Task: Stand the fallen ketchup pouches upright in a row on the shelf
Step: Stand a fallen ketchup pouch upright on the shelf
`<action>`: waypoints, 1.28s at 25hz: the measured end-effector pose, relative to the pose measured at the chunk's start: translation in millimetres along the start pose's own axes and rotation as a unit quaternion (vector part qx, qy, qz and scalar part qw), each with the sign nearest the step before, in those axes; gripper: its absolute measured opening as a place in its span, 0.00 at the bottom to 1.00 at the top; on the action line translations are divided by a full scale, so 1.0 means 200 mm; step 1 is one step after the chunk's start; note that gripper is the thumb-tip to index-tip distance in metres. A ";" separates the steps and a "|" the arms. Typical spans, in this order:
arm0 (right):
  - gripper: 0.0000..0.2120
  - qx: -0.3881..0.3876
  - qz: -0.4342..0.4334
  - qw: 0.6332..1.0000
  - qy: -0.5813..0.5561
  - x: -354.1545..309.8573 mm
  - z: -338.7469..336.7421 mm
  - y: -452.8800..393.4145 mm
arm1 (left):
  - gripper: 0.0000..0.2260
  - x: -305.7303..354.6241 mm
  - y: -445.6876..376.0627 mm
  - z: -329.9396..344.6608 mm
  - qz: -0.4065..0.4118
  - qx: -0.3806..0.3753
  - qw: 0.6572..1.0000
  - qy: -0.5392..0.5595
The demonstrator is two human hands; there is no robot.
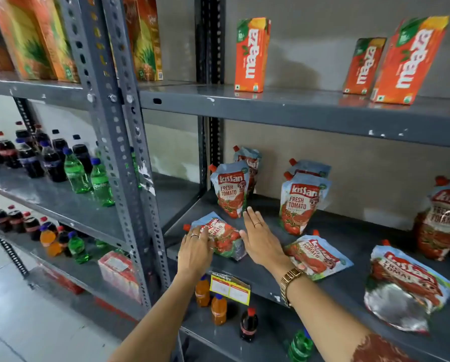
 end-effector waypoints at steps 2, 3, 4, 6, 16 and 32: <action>0.24 -0.043 0.038 0.996 -0.071 0.01 0.08 -0.03 | 0.21 -0.01 -0.02 0.07 -0.015 -0.049 0.997 0.054; 0.23 -0.053 0.057 0.992 -0.098 0.03 0.12 -0.03 | 0.20 -0.01 -0.02 0.11 -0.022 -0.067 0.995 0.076; 0.21 -0.059 0.073 0.987 -0.130 0.03 0.14 -0.04 | 0.20 -0.02 -0.03 0.14 -0.034 -0.087 0.991 0.100; 0.18 -0.033 0.097 0.981 -0.166 0.04 0.13 -0.05 | 0.19 -0.04 -0.04 0.15 -0.048 -0.086 0.986 0.133; 0.20 -0.025 0.146 0.970 -0.195 -0.05 0.11 0.04 | 0.02 -0.30 -0.09 0.07 -0.261 -0.059 0.919 0.288; 0.09 0.181 0.263 0.837 -0.444 0.16 0.04 0.11 | 0.09 -0.02 -0.25 -0.03 -0.190 -0.034 0.857 0.478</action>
Point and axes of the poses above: each hand's wrist, its own y-axis away from the middle knuckle, its own z-axis out of the palm, x = y × z, the point moved 9 cm from there along -y, towards the middle knuckle, and after that the axes turned 5 degrees about -z, right-handed, at the moved point
